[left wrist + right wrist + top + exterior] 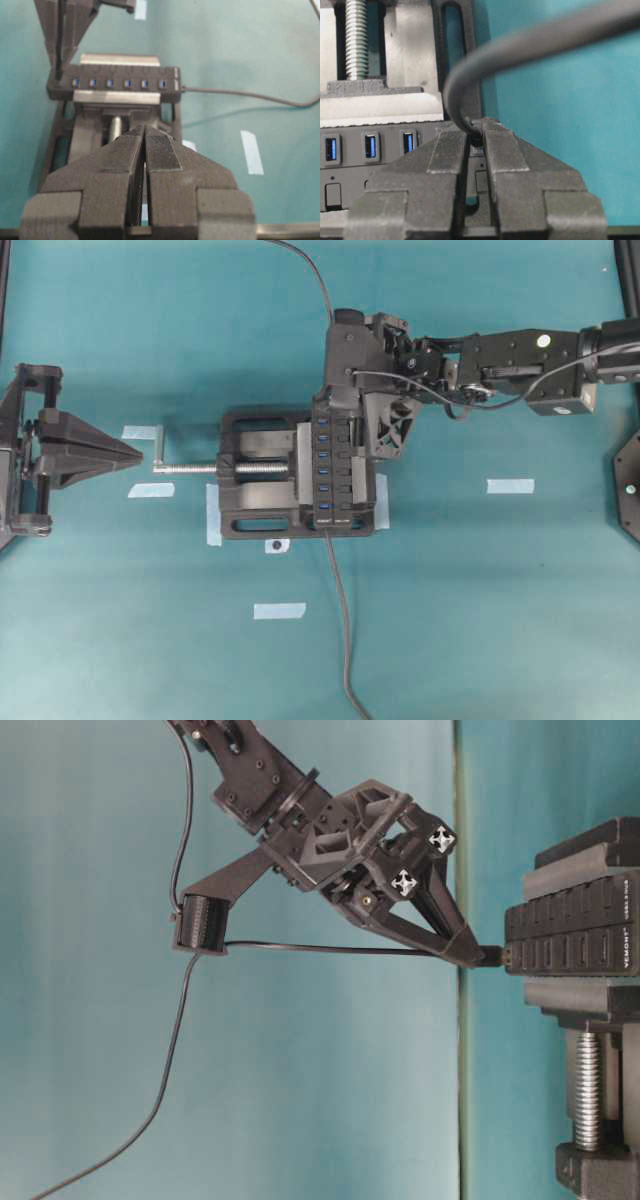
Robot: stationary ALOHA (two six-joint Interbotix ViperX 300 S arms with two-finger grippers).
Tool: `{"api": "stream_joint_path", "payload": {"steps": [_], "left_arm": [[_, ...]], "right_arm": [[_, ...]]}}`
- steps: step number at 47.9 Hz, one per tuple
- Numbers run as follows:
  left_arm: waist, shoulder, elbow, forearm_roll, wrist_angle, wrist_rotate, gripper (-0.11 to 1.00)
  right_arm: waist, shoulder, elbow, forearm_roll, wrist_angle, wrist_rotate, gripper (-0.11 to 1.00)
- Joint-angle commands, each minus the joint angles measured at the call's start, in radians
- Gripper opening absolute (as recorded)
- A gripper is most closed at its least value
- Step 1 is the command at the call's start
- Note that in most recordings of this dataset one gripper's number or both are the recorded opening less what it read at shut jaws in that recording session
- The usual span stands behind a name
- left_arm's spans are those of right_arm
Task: Insert the USB into the second port from the front of the fixed hub.
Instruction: 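Close the right gripper on the USB plug and lift it away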
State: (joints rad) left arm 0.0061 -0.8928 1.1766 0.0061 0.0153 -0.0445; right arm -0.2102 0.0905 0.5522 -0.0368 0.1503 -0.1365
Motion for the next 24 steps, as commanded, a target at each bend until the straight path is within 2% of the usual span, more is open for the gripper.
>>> {"api": "stream_joint_path", "payload": {"steps": [1,24], "left_arm": [[0.002,0.003,-0.020,0.000,-0.006,-0.002,0.00],[0.002,0.003,-0.020,0.002,-0.006,-0.002,0.00]], "right_arm": [[0.011,-0.017,-0.021,0.005,0.009,0.003,0.08],[0.014,-0.078,-0.054,0.005,0.083,0.006,0.08]]}}
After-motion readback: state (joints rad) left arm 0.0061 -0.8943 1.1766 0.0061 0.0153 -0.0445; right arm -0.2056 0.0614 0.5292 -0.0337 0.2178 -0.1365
